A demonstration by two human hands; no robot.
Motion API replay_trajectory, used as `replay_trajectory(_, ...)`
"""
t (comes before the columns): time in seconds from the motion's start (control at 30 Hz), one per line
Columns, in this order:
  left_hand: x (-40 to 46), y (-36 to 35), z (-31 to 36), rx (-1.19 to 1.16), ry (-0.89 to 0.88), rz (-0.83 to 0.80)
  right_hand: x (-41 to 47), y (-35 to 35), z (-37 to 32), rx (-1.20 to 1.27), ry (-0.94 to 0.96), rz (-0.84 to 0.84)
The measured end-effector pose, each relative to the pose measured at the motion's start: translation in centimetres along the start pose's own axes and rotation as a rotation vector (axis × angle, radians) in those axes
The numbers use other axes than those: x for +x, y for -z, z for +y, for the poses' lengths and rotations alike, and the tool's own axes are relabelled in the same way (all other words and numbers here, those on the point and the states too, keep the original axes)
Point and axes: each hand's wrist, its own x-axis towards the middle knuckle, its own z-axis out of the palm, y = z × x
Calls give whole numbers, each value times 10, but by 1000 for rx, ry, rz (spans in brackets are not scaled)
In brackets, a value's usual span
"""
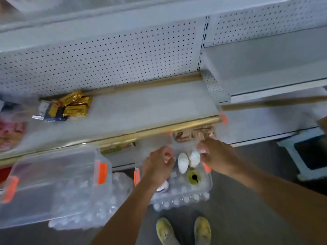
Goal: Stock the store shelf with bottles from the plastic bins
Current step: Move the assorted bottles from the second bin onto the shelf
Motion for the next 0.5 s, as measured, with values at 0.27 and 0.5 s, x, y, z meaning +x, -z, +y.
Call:
replay_trajectory(0.27, 16, -124, -86, -5, 150, -215, 28, -142, 64, -71, -13, -285)
replay_trajectory(0.5, 49, -226, -155, 60, 213, -414, 70, -242, 104, -262, 50, -382)
